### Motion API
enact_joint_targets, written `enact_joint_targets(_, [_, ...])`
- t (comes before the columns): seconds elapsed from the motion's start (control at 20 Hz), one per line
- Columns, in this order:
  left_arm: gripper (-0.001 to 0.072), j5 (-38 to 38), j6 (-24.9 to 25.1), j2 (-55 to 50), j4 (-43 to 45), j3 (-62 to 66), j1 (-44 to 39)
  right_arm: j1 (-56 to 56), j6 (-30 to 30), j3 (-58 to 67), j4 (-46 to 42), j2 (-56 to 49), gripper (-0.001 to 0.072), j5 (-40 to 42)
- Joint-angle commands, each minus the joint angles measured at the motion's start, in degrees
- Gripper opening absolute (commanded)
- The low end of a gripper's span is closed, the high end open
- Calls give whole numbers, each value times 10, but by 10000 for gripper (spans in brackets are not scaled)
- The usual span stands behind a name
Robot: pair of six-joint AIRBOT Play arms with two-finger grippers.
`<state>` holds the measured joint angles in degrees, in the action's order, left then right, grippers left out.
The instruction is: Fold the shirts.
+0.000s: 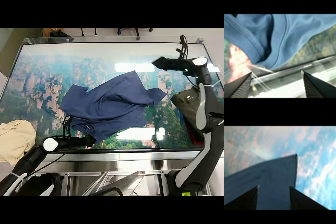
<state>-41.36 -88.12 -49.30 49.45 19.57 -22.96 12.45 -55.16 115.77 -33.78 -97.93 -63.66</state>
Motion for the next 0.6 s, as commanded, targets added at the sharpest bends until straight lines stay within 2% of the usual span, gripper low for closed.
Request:
enact_joint_targets(0.0, [693, -2, -1, -52, -2, 0, -22, 61, -117, -9, -118, 3, 434, -158])
enact_joint_targets(0.3, [690, 70, 11, -183, -9, 87, -75, 110, -115, -35, -128, 3, 434, -167])
enact_joint_targets(0.35, [570, 68, 18, -198, -3, 108, -75, 110, -113, -35, -130, 2, 434, -167])
enact_joint_targets(0.4, [402, 58, 17, -211, 21, 130, -75, 110, -112, -35, -133, 0, 434, -163])
enact_joint_targets(0.5, [18, 21, 17, -227, 80, 170, -74, 110, -112, -35, -141, -5, 435, -162])
enact_joint_targets(0.55, [16, 3, 13, -229, 108, 187, -73, 110, -110, -35, -142, -7, 435, -162])
